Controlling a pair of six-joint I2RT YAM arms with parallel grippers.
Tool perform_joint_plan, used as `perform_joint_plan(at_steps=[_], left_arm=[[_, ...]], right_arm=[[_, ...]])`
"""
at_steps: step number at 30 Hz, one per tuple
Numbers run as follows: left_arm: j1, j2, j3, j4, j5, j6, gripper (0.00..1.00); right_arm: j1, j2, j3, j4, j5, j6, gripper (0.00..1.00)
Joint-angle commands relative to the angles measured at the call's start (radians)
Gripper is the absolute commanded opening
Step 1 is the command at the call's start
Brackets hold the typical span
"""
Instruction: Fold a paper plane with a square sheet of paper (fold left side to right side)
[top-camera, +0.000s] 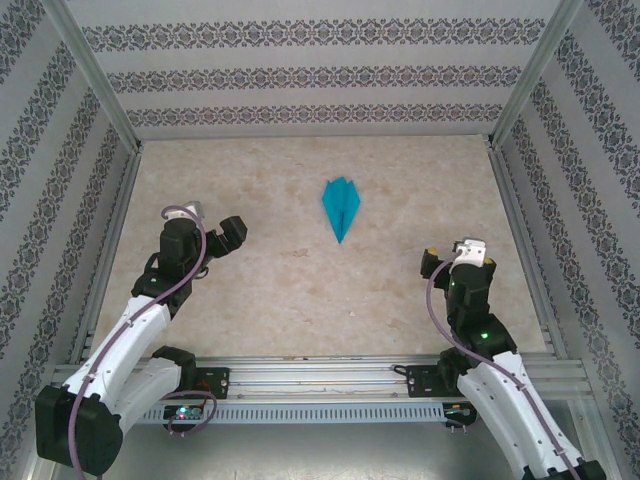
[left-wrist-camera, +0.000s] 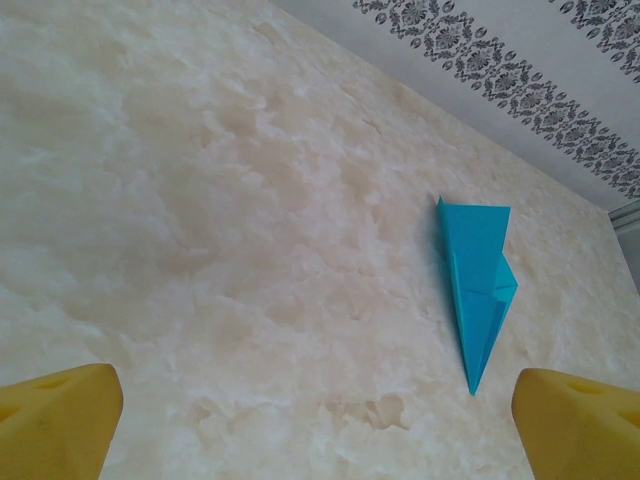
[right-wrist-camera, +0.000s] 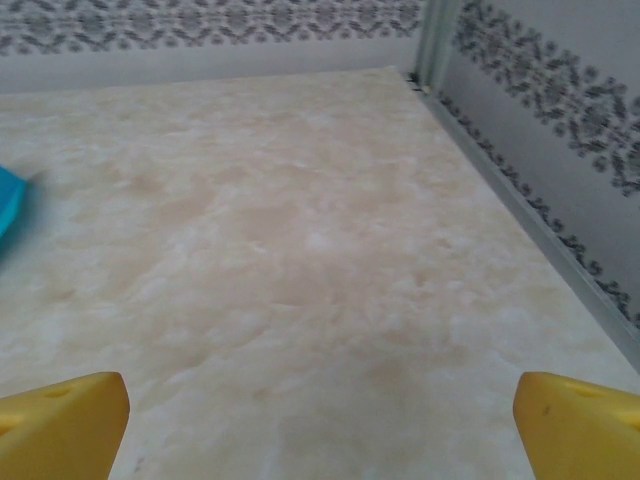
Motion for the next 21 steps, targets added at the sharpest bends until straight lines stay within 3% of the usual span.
perform_joint_plan(at_steps=[1,8,14,21], left_arm=[[0.019,0.006,0.035,0.006,0.011,0.02,1.0],[0.018,0.011,0.04,-0.003,0.011,0.022,1.0],[0.021,0.021,0.044,-0.007,0.009,0.026,1.0],[0.027,0.028,0.049,-0.009,0.012,0.025,1.0]], right_arm=[[-0.065,0.012,-0.039,0.104,-0.003,0.044,0.98],[-0.182,0.168,-0.076,0.272,-0.079,0.036,0.98],[-0.307,0.409,-0.102,0.55,-0.194,0.024,0.98],[-0.331,0.682,-0.024,0.746,-0.312,-0.041,0.98]])
